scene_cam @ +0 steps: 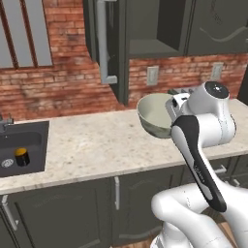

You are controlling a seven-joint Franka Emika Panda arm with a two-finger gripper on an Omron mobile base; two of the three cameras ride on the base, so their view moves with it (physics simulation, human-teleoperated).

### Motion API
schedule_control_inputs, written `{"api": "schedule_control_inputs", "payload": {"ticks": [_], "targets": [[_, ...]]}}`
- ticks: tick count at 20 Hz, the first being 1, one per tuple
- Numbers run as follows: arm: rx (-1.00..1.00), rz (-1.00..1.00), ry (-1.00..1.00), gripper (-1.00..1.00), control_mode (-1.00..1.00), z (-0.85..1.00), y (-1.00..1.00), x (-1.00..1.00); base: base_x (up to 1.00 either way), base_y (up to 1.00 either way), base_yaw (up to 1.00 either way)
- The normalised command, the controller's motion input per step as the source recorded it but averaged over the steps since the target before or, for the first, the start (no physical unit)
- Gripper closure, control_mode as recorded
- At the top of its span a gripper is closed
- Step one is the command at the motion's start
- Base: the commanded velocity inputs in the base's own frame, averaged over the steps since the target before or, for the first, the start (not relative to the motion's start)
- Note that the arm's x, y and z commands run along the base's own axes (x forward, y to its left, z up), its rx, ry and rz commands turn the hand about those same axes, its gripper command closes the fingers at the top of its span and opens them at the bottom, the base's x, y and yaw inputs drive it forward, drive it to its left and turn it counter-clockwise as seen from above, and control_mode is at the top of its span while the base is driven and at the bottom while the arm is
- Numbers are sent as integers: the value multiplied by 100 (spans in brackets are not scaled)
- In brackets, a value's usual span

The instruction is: Pick the mug and place it in the sink. Pick the bowl and place it in the open cabinet and then close the cabinet.

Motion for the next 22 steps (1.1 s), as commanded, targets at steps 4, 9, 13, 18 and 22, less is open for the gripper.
{"api": "schedule_control_inputs", "payload": {"ticks": [4, 9, 13, 18, 22], "targets": [[0, 0, 0, 100, 100, 0, 0, 0, 37, -23, 0], [0, 0, 0, 100, 100, 0, 0, 0, 37, -20, 0], [0, 0, 0, 100, 100, 0, 0, 0, 41, -20, 0], [0, 0, 0, 100, 100, 0, 0, 0, 43, -19, 0], [0, 0, 0, 100, 100, 0, 0, 0, 39, -20, 0]]}}
